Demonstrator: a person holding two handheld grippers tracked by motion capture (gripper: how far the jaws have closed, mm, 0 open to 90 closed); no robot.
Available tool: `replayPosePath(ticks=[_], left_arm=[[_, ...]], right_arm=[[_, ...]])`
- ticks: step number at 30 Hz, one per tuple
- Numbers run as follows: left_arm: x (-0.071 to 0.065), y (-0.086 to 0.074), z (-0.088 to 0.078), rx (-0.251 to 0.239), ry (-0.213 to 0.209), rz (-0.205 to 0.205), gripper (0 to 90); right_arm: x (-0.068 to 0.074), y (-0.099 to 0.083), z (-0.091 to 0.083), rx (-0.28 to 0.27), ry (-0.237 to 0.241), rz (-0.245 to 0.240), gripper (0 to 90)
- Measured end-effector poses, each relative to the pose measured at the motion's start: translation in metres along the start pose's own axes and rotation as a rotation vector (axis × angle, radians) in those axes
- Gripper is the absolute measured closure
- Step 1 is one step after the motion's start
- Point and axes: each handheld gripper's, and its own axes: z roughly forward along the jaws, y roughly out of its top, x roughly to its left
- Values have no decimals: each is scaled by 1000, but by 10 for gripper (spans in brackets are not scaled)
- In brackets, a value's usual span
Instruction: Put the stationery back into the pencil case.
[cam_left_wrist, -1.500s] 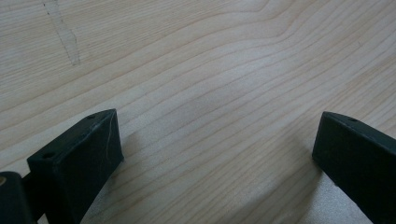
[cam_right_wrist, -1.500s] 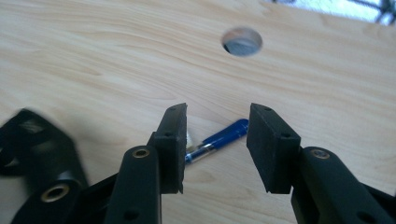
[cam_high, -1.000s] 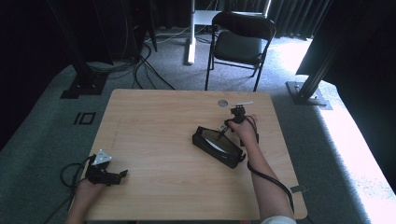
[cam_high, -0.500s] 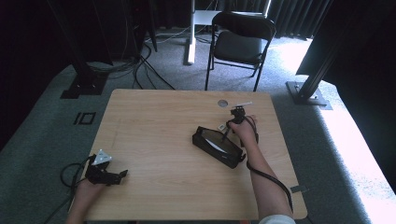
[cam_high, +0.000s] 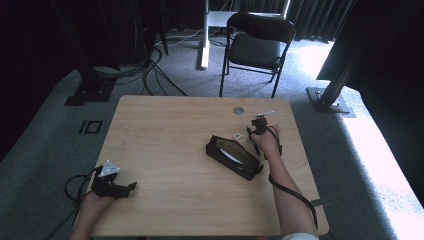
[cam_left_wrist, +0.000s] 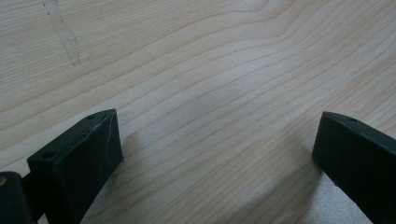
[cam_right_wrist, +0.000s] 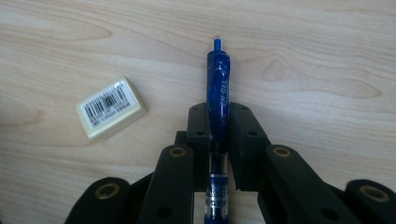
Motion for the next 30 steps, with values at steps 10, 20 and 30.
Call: replayPosePath(ticks=[10, 20, 30], left_arm=[[0, 0, 0, 0, 0, 0, 17], [0, 0, 0, 0, 0, -1, 16], [0, 0, 0, 0, 0, -1, 16]], right_arm=[[-10, -2, -25, -27, 25, -41, 793], [-10, 1, -62, -92, 61, -98, 793], [11, 9, -106, -175, 114, -206, 793]])
